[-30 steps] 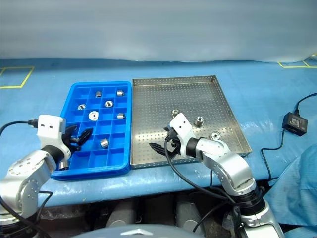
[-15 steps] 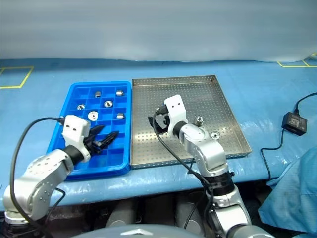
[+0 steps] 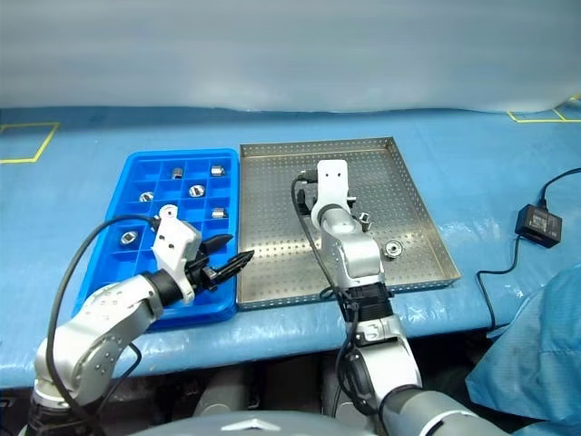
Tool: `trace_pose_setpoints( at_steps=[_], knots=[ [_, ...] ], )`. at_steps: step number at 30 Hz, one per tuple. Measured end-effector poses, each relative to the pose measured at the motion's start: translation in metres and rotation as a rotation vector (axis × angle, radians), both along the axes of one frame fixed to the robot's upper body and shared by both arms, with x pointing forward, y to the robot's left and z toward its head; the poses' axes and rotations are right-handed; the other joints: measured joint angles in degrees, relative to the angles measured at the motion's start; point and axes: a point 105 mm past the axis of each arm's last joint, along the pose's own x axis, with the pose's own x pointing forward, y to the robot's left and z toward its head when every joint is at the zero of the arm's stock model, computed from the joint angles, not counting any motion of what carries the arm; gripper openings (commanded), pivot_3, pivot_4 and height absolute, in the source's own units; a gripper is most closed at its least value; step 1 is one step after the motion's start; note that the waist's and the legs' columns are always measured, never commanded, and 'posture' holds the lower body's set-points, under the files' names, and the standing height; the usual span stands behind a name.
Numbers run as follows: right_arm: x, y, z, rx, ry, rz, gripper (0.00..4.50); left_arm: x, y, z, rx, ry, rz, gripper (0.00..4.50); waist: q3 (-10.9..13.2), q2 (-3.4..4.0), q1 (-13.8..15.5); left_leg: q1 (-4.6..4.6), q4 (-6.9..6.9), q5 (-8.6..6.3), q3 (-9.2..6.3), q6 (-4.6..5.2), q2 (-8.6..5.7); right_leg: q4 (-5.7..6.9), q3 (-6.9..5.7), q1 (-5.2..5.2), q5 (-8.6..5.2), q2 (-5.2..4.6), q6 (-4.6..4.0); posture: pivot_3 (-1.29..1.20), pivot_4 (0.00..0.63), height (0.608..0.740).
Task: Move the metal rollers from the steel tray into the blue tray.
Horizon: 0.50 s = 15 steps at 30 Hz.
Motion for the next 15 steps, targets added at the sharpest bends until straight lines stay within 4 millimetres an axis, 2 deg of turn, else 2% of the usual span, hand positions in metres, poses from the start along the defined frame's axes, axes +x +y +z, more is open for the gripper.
trace_pose_setpoints(
  at_steps=[4,8,11,14,15],
  knots=[
    [-0.001,0.0,-0.021,0.021,0.081,-0.012,4.5,-0.001,0.002,-0.003,0.001,0.006,0.017,3.1,0.0,0.01,0.0,0.0,0.0,0.0,-0.01,0.0,0.01,0.0,-0.01,0.0,-0.01,0.0,0.0,0.11,0.15,0.74],
    [-0.001,0.005,-0.032,0.043,0.125,-0.002,4.5,-0.001,0.003,-0.003,0.002,0.002,0.022,3.1,0.0,0.02,0.0,0.01,0.0,0.0,-0.01,0.0,0.02,0.0,-0.01,0.01,-0.07,0.0,0.09,0.12,0.15,0.74],
    [0.002,0.006,-0.033,0.052,0.117,-0.001,3.92,-0.002,0.004,-0.004,0.004,0.006,0.031,3.13,0.0,0.03,0.1,0.01,-0.01,0.0,-0.01,0.0,0.02,-0.01,-0.01,0.01,-0.09,0.0,0.13,0.13,0.15,0.74],
    [0.004,0.004,-0.031,0.054,0.102,-0.006,2.96,-0.002,0.005,-0.006,0.006,0.014,0.044,3.13,0.0,0.03,0.1,0.0,-0.04,0.0,-0.03,0.0,0.02,-0.01,-0.02,0.0,-0.1,0.0,0.12,0.13,0.15,0.74],
    [0.004,0.004,-0.03,0.052,0.099,-0.006,2.96,-0.003,0.006,-0.007,0.007,0.017,0.047,3.13,0.0,0.03,0.1,0.0,-0.04,0.0,-0.04,0.0,0.03,-0.01,-0.02,0.0,-0.1,0.0,0.11,0.13,0.15,0.74]
  ],
)
